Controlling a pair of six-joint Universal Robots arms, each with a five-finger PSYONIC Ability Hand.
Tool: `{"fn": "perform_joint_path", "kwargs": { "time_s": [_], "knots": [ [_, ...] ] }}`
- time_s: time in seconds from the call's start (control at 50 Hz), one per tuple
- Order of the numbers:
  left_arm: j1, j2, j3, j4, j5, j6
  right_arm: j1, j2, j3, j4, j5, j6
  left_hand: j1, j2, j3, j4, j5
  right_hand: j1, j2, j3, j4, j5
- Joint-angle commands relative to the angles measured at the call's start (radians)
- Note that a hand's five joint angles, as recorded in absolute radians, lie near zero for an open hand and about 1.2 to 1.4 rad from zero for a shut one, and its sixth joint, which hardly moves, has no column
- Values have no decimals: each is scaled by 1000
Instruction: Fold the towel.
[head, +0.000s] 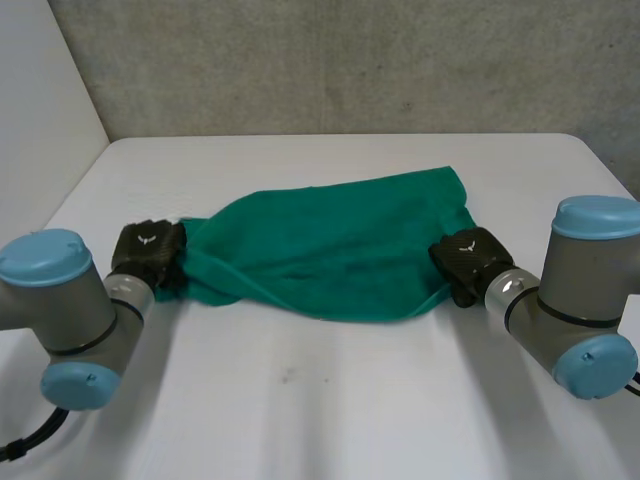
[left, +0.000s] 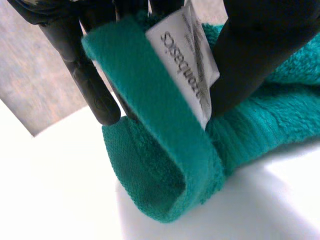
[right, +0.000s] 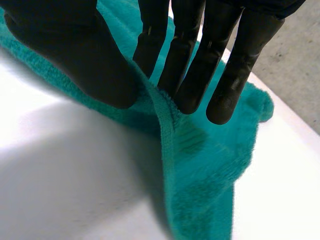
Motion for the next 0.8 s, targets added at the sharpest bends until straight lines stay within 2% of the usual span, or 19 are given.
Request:
{"fn": "perform_joint_path", "kwargs": {
  "time_s": [0.02, 0.08, 0.28, 0.54, 0.74, 0.8],
  "knots": [
    [6, 145, -78, -85, 0, 61, -2, -64, 30, 0, -9, 5, -247, -264, -273, -271, -254, 409, 216, 210, 204, 221],
    [-2, 190, -100, -103, 0, 69, -2, -75, 46, -5, -9, 5, -359, -375, -385, -383, -366, 409, 216, 210, 204, 221],
    [-31, 238, -95, -177, -3, 69, 0, -74, 70, -7, -9, 5, -354, -370, -379, -377, -361, 409, 216, 210, 204, 221],
    [-118, 149, -46, -186, -16, 72, 0, -71, 81, -8, -7, 5, -324, -340, -350, -348, -331, 409, 216, 210, 204, 221],
    [-121, 124, -51, -194, -26, 135, 0, -71, 78, -8, -7, 4, -283, -299, -309, -307, -290, 409, 216, 210, 204, 221],
    [-126, 141, -63, -228, -62, 141, 0, -71, 78, -8, -7, 4, -283, -299, -309, -307, -290, 409, 216, 210, 204, 221]
  ]
}}
